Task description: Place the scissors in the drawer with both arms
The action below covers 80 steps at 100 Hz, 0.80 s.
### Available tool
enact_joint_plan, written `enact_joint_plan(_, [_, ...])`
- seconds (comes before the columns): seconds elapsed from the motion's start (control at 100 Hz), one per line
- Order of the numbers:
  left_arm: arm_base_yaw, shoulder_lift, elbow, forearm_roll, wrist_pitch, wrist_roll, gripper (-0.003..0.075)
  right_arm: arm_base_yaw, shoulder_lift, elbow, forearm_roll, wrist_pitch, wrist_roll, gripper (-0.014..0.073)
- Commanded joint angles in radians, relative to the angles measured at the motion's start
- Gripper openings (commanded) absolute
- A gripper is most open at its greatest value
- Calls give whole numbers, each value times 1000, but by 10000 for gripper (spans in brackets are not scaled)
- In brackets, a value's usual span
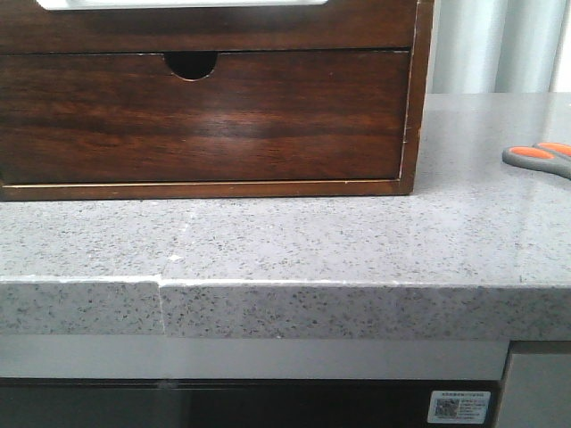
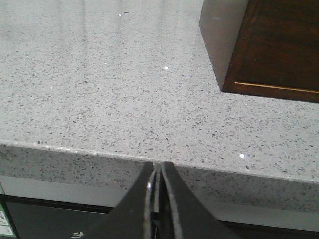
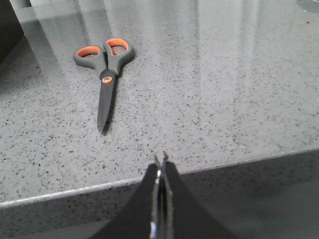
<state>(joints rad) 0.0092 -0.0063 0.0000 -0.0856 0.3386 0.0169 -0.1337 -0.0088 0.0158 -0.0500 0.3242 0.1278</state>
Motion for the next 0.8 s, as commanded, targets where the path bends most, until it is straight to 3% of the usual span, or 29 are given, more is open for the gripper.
enact_joint_plan(0.0, [2,-31,25,0,-22,-10,-19,-6,-21,11,0,-28,-6,-61])
enact_joint_plan(0.79, [2,-31,25,4,-44,-10,-19,-6,-21,11,-36,-30,-6,-61])
